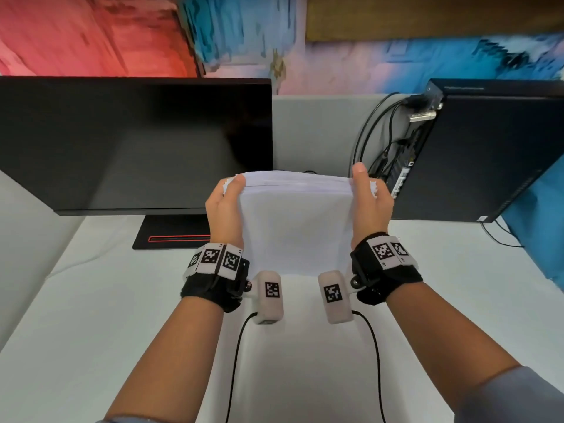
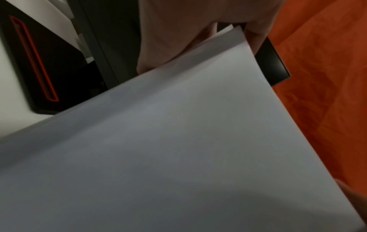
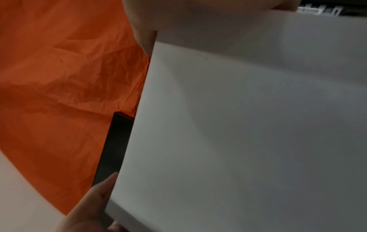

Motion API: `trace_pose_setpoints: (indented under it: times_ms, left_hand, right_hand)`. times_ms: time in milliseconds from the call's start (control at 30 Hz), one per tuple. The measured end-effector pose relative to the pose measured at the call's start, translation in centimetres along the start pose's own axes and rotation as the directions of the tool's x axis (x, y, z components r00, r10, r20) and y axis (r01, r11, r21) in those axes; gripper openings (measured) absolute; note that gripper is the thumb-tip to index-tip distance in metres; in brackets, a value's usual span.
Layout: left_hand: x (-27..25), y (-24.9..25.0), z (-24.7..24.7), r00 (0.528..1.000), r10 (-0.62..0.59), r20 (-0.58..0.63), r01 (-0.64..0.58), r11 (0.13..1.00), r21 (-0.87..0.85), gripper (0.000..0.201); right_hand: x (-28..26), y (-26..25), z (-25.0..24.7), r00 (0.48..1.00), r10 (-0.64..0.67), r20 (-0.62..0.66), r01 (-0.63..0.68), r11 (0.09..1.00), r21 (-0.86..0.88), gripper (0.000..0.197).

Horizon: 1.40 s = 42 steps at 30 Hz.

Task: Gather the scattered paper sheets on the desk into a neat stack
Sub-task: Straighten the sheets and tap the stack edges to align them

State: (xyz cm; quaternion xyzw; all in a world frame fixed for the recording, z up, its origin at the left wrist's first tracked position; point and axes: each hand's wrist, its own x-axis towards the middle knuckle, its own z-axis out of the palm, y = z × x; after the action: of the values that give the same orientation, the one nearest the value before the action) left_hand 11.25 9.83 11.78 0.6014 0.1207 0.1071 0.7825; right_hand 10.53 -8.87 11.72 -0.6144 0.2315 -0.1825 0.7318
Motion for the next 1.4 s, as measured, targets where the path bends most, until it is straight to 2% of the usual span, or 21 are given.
trace_pose_setpoints:
  times_ms: [133, 233, 333, 467, 533, 633, 767, 833, 967, 1033, 1100, 1167, 1233, 1333, 1400]
  left_hand:
    - [-0.4, 0.2, 0.4, 0.999, -0.018, -0.031, 0.017, 1.0, -0.021, 0.034]
    - [-0.4, 0.6, 0.9, 0.995, -0.08, -0.066, 0.08, 0.997, 0.007, 0.029]
    - [-0.3, 0.7, 0.8, 0.991, -0.103, -0.086, 0.103, 0.995, -0.009, 0.029]
    - [-0.4, 0.8, 0.7, 0.99, -0.117, -0.078, 0.111, 0.991, -0.08, 0.028]
    - [-0.6, 0.8, 0.8, 0.988, -0.129, -0.086, 0.121, 0.988, -0.093, 0.026]
    - [-0.7, 0.9, 1.1, 0.986, -0.11, -0.127, 0.104, 0.993, -0.053, 0.03]
    - [-0.2, 0.5, 1.1, 0.982, -0.117, -0.15, 0.112, 0.993, -0.047, 0.013]
    - [0.1, 0.2, 1.0, 0.981, -0.13, -0.142, 0.123, 0.991, -0.058, 0.019]
    - [-0.1, -0.4, 0.6, 1.0, 0.0, -0.025, 0.0, 1.0, -0.01, 0.041]
    - [-0.4, -0.7, 0.1, 0.996, 0.081, 0.026, -0.082, 0.996, 0.021, 0.038]
    - [-0.7, -1.5, -0.7, 0.982, 0.154, 0.107, -0.157, 0.988, 0.015, 0.029]
    - [-1.0, -2.4, -1.7, 0.968, 0.161, 0.193, -0.148, 0.986, -0.079, 0.026]
    - [-1.1, -3.7, -2.5, 0.963, 0.144, 0.227, -0.121, 0.986, -0.114, 0.036]
    - [-1.2, -6.2, -3.3, 0.978, 0.048, 0.204, -0.048, 0.999, -0.002, 0.06]
    - [-1.5, -7.8, -3.4, 0.987, -0.031, 0.158, 0.018, 0.996, 0.084, 0.064]
  right_hand:
    - [0.1, -0.2, 0.2, 0.998, 0.022, -0.052, -0.024, 0.999, -0.035, 0.031]
    - [0.4, 0.0, 0.1, 0.997, 0.042, -0.068, -0.042, 0.999, -0.004, 0.034]
    - [0.1, -0.1, -0.1, 1.0, 0.025, -0.017, -0.025, 1.0, 0.016, 0.031]
    - [-0.3, 0.2, -0.8, 0.994, -0.055, 0.09, 0.05, 0.997, 0.059, 0.017]
    - [-0.5, 0.6, -1.1, 0.992, -0.083, 0.099, 0.078, 0.996, 0.048, 0.012]
    - [-0.3, 1.1, -1.2, 0.997, -0.06, 0.055, 0.058, 0.997, 0.053, 0.032]
    - [0.2, 0.8, -0.6, 0.999, -0.038, -0.024, 0.039, 0.999, 0.029, 0.042]
    - [0.6, 0.7, -0.4, 0.998, -0.02, -0.056, 0.02, 1.0, 0.004, 0.04]
    - [0.8, 0.4, -0.1, 0.999, -0.021, -0.039, 0.021, 1.0, -0.008, 0.028]
    - [0.6, 0.3, -0.3, 1.0, -0.022, 0.004, 0.022, 1.0, 0.011, 0.024]
    - [0.4, 0.7, -0.7, 0.995, -0.047, 0.084, 0.042, 0.997, 0.065, 0.01]
    - [0.2, 1.6, -1.6, 0.976, -0.108, 0.191, 0.085, 0.988, 0.126, 0.022]
    - [0.0, 3.0, -2.4, 0.958, -0.119, 0.262, 0.078, 0.984, 0.16, 0.041]
    - [0.0, 5.1, -3.1, 0.94, -0.052, 0.336, 0.039, 0.998, 0.046, 0.065]
    - [-0.2, 6.4, -3.3, 0.931, 0.007, 0.364, 0.021, 0.997, -0.072, 0.075]
